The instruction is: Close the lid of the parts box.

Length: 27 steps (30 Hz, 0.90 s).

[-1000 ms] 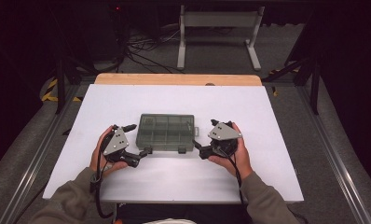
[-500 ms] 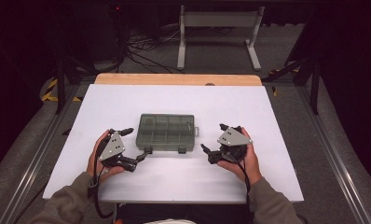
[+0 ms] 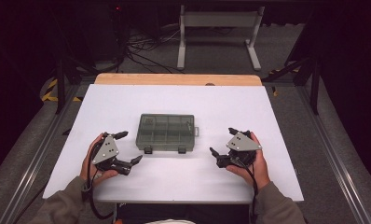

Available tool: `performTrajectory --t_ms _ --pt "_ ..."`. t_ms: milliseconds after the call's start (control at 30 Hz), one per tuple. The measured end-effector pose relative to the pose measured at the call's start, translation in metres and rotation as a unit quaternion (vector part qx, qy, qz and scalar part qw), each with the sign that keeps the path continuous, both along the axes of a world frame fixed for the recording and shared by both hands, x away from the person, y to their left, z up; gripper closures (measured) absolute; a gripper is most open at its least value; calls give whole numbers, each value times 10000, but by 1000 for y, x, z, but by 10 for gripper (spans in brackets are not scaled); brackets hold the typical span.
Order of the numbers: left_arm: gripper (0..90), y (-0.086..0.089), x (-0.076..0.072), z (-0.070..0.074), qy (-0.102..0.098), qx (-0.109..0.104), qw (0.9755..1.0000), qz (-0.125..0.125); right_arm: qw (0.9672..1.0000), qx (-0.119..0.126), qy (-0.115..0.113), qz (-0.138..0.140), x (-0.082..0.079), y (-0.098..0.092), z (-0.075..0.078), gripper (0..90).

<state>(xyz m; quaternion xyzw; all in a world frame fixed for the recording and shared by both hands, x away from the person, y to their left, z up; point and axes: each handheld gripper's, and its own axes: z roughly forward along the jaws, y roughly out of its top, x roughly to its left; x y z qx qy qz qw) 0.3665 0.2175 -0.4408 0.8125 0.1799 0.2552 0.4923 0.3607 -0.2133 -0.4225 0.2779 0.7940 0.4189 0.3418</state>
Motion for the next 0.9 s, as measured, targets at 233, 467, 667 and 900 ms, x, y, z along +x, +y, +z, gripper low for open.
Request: performTrajectory --t_ms 233,467,667,900 --pt "44 7 -3 -3 48 25 10000 83 9999 9 -111 -61 -7 -10 -6 65" --pt "44 14 -6 -6 73 59 9998 194 9999 -39 -90 -106 -12 -19 -11 65" --pt "45 24 -10 -8 158 28 9993 336 9998 -22 -19 -184 -15 -28 -16 65" --pt "45 33 -16 -9 103 29 9989 464 9995 21 51 -306 -19 -35 -21 57"
